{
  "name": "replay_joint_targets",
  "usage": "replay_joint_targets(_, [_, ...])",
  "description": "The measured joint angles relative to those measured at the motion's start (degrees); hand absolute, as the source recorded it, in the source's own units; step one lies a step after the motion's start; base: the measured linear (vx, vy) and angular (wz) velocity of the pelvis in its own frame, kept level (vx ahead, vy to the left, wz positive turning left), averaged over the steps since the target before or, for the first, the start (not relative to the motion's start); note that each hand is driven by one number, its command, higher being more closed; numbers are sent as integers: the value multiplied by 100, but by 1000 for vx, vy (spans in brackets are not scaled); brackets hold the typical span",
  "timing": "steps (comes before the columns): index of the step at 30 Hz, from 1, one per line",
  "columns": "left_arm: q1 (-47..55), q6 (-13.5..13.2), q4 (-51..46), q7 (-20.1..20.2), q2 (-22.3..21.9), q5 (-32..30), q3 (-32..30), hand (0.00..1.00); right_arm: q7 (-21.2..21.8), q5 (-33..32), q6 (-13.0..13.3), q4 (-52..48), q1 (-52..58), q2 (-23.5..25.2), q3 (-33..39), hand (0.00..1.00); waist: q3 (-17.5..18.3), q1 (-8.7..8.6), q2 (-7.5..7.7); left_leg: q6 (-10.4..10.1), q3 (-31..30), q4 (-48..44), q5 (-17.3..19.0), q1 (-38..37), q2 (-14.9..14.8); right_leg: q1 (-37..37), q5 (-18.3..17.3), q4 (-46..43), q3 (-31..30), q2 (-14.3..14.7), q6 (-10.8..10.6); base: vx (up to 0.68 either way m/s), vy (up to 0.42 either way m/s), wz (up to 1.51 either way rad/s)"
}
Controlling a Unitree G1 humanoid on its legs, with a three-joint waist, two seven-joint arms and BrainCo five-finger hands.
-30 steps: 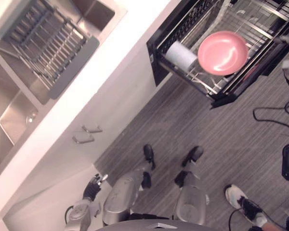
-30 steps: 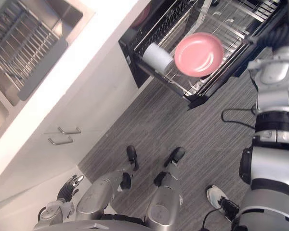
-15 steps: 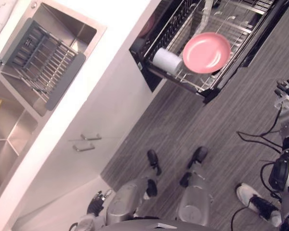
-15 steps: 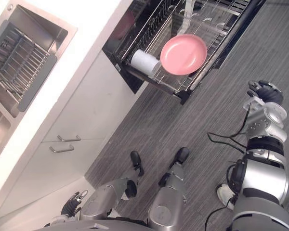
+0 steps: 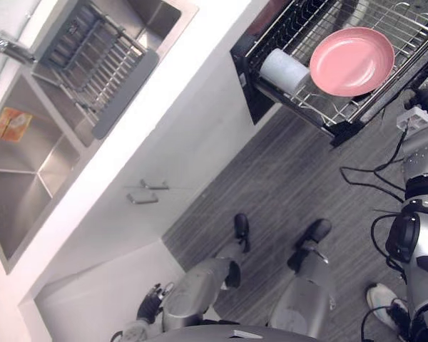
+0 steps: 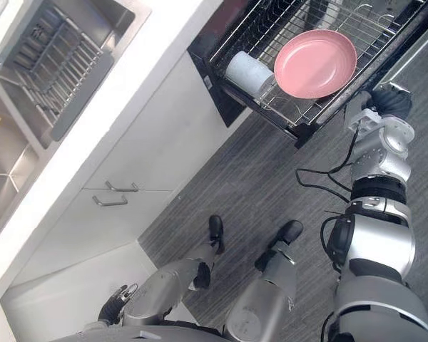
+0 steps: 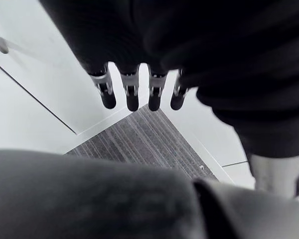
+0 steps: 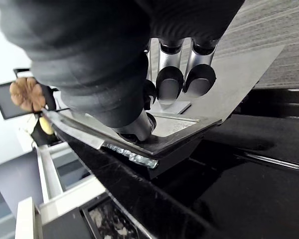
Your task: Walk over to the sink, pick up the cup, carry it to the dishwasher, place the cup inside the dishwasher, then close the dishwasher door
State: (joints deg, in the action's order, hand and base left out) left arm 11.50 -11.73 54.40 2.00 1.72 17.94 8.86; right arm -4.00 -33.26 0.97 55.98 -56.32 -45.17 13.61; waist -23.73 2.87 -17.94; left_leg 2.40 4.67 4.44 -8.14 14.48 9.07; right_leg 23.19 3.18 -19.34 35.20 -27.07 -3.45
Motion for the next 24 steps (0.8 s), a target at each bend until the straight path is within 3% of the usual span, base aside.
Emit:
replay_joint_targets(5, [431, -82, -94, 164, -14, -12, -46, 0, -12, 244, -146, 417, -302, -132, -443, 100, 38, -27, -49, -126, -637, 33, -93, -159, 69, -342, -634, -781, 601, -439, -24, -64, -60, 67])
replay_joint_targets(9, [648, -87, -76, 280, -20, -27, -47, 0, 334, 457, -199, 608, -805, -282, -673, 100, 137, 47, -177, -89, -911, 2, -224, -173, 106, -499, -1054, -1369, 1002, -747, -20, -52, -93, 53])
replay_joint_targets(12, [660, -144, -55, 356, -23, -205, -46, 0, 706, 456, -173, 641, -1375, -354, -820, 100, 226, 230, -290, -108, -981, 0, -300, -206, 112, -615, -1242, -1616, 1188, -866, -12, -45, -97, 39])
replay_joint_targets(15, [667, -239, 60, 396, -29, -356, -45, 0, 993, 661, 121, 800, -1814, -382, -1149, 100, 324, 447, -412, -124, -1074, 1, -306, -264, 86, -832, -1409, -1693, 1400, -876, -7, -61, -78, 33])
replay_joint_targets(17, [669, -256, 85, 480, -28, -357, -44, 0, 1140, 735, 361, 800, -1869, -369, -1299, 100, 336, 603, -427, -126, -1095, 1, -304, -254, 75, -864, -1478, -1724, 1459, -878, 20, -75, -71, 15])
replay_joint_targets(19, [668, -282, 103, 547, -28, -357, -44, 0, 1166, 941, 484, 829, -1862, -345, -1324, 100, 330, 652, -420, -129, -1128, 2, -302, -232, 71, -905, -1483, -1719, 1533, -877, 17, -62, -54, 12])
replay_joint_targets(20, [668, -300, 114, 596, -27, -355, -44, 0, 1200, 1026, 593, 828, -1861, -329, -1346, 0, 330, 655, -419, -128, -1136, 1, -303, -222, 71, -920, -1475, -1701, 1557, -867, 10, -38, -42, 7])
replay_joint_targets(24, [667, -299, 112, 732, -20, -339, -78, 0, 1271, 1114, 901, 831, -1804, -285, -1345, 0, 322, 656, -409, -128, -1098, 0, -303, -206, 45, -941, -1385, -1571, 1574, -767, -17, -24, -36, -1])
